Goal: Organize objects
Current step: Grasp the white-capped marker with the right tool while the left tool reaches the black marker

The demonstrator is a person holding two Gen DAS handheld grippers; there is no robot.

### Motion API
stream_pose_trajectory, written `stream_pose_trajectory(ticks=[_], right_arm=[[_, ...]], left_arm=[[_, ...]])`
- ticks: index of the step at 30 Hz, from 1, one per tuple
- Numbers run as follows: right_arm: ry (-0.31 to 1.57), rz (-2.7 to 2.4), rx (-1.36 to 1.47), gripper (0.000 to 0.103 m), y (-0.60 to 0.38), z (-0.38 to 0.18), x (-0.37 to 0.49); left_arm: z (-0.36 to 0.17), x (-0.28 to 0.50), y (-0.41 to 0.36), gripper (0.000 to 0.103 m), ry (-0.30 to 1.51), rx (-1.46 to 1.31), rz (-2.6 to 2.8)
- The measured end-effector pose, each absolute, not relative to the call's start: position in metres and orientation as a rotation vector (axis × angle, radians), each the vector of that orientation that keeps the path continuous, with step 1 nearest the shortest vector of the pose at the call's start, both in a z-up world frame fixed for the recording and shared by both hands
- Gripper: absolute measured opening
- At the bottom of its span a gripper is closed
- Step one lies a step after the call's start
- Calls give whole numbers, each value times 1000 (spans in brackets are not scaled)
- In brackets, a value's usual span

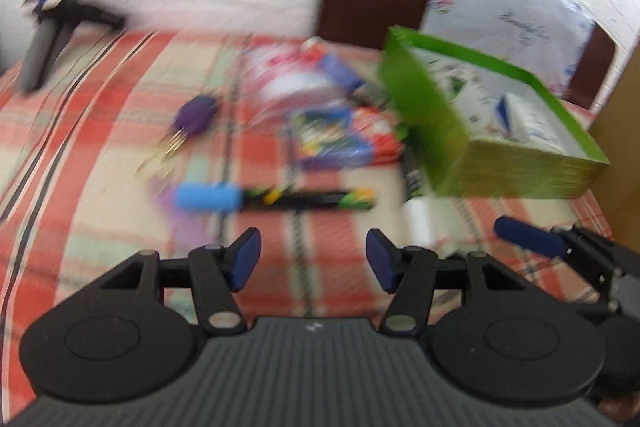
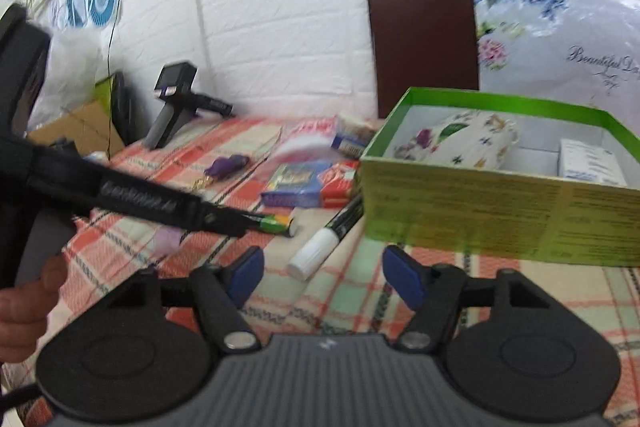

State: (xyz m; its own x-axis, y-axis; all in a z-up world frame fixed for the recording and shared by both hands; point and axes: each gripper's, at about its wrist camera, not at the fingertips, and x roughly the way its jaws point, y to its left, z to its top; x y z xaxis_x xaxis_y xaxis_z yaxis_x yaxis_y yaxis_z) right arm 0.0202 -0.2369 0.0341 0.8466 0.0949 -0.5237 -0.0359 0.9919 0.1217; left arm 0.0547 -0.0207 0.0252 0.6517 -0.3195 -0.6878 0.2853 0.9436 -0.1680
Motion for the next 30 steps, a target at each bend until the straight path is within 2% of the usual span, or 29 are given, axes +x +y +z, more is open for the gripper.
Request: stream_pose_trajectory(ticks=[5, 7, 9, 11, 14, 21, 25, 30], right_arm=[[626, 49, 162, 59, -235, 29, 61], [639, 28, 144, 54, -229, 26, 72], [652, 13, 95, 41, -224, 20, 81], [648, 12, 60, 33, -219, 19, 81], [665, 41, 74, 29, -218, 21, 70], [712, 234, 194, 28, -206, 22, 8], [682, 290, 8, 26, -171, 24, -14], [673, 295, 29, 26, -174, 24, -11]], left_arm=[[35, 47, -1, 57, 750, -65, -331], [36, 46, 7, 57, 756, -97, -334], [36, 46, 10, 57, 759, -110, -333], [35, 45, 13, 57, 763, -118, -340], [35, 42, 15, 57, 780, -147, -366], [34, 39, -10, 57, 851, -172, -497], [28, 35, -33, 57, 879, -125, -520], [21, 31, -40, 58, 903, -64, -465]])
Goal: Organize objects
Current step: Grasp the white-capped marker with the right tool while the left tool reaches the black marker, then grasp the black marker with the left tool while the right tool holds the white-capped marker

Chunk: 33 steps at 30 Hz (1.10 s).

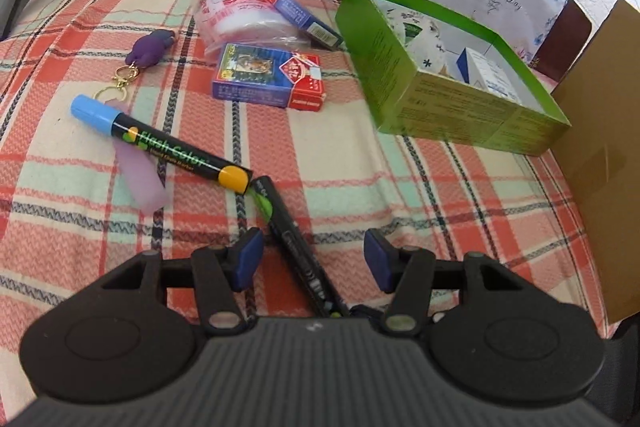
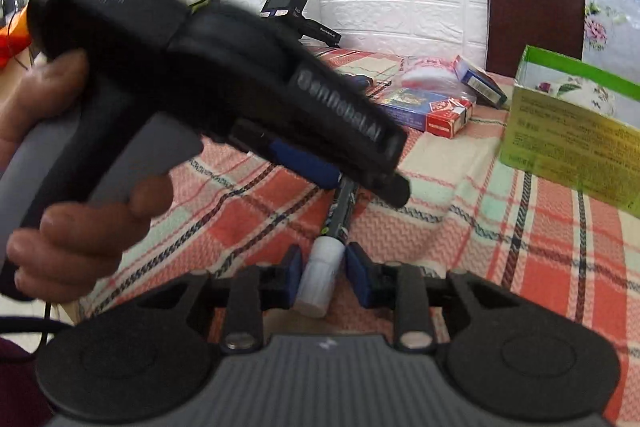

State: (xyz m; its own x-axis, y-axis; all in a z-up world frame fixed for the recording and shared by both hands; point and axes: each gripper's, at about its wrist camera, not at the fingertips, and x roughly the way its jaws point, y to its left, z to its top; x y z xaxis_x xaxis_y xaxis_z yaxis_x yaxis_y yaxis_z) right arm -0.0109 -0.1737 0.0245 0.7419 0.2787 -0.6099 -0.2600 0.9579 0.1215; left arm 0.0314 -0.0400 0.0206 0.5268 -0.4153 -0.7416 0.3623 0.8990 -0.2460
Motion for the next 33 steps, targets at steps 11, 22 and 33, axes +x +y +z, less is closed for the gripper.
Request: stream_pose_trajectory(ticks=[11, 22, 33], right_arm=[[671, 279, 25, 44, -180, 22, -10], [681, 275, -20, 87, -173, 18, -10], [681, 277, -30, 103, -166, 14, -9]], left_arm=[[21, 28, -47, 61, 900, -1, -410], [18, 23, -57, 67, 883, 67, -375], [17, 21, -58, 70, 873, 72, -354]])
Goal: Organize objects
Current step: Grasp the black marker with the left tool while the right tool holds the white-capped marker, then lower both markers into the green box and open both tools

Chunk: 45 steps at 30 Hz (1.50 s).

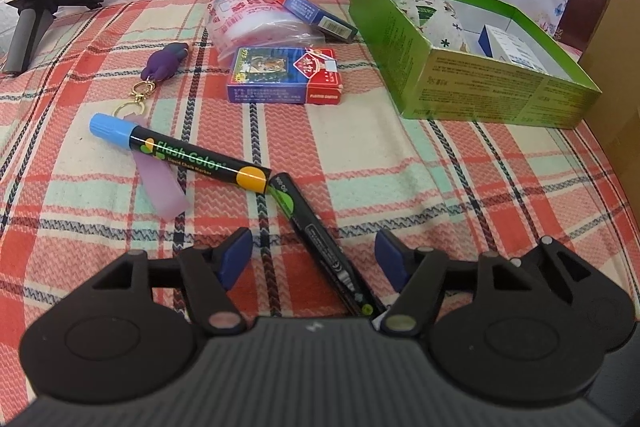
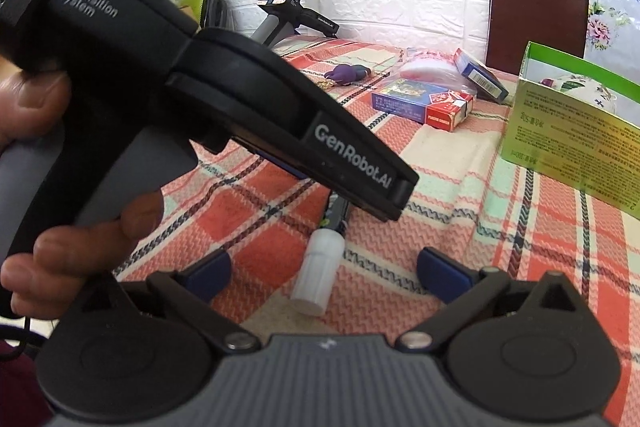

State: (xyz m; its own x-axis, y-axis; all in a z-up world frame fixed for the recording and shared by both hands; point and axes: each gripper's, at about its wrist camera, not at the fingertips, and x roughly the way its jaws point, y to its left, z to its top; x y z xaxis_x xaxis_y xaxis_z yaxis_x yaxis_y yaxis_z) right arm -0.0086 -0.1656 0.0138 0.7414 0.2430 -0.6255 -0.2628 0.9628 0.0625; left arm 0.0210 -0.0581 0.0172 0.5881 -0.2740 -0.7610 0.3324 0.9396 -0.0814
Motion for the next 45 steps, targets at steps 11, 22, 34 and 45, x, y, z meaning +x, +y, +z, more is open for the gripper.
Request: stream_pose_trajectory(ticks=[11, 22, 34, 45], right_arm=[[679, 245, -70, 103, -154, 13, 0], [669, 244, -78, 48, -166, 20, -13], [618, 7, -36, 21, -218, 25, -44], [314, -205, -128, 21, -268, 72, -37]], left_arm=[[20, 15, -46, 73, 904, 71, -279], [21, 6, -76, 50, 931, 119, -345], [24, 7, -143, 34, 890, 106, -570], [99, 30, -207, 33, 639, 169, -695]])
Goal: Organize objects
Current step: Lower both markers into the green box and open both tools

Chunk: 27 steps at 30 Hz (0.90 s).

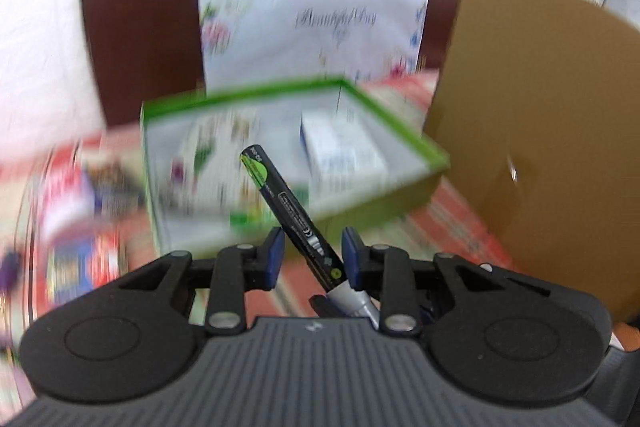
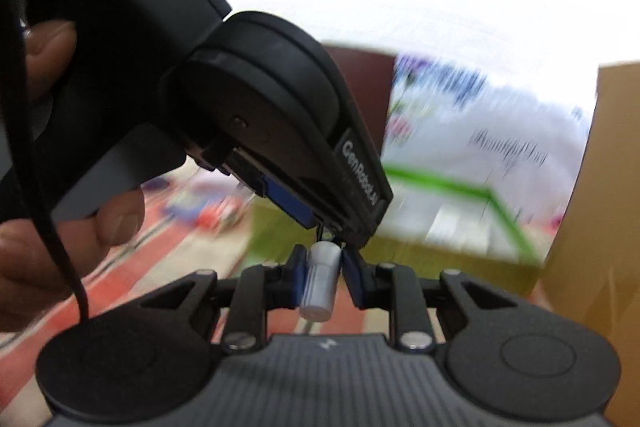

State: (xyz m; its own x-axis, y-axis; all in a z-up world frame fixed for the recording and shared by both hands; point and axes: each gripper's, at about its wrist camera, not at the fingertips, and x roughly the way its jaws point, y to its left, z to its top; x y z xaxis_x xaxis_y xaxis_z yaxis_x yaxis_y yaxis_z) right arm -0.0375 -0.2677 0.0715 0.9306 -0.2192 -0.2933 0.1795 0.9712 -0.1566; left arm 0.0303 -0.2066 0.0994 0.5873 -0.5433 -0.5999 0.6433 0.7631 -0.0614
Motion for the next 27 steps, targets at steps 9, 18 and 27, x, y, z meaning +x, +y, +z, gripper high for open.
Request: stream_pose_trajectory(ticks=[9, 18, 27], right_arm=[[324, -312, -57, 21, -343, 70, 38], [367, -349, -53, 35, -352, 57, 32], [335, -377, -221, 45, -331, 54, 4]], left_arm=[[96, 116, -270, 29, 631, 185, -720], [87, 129, -259, 31, 676, 136, -666], [88, 93, -161, 31, 691, 27, -547]])
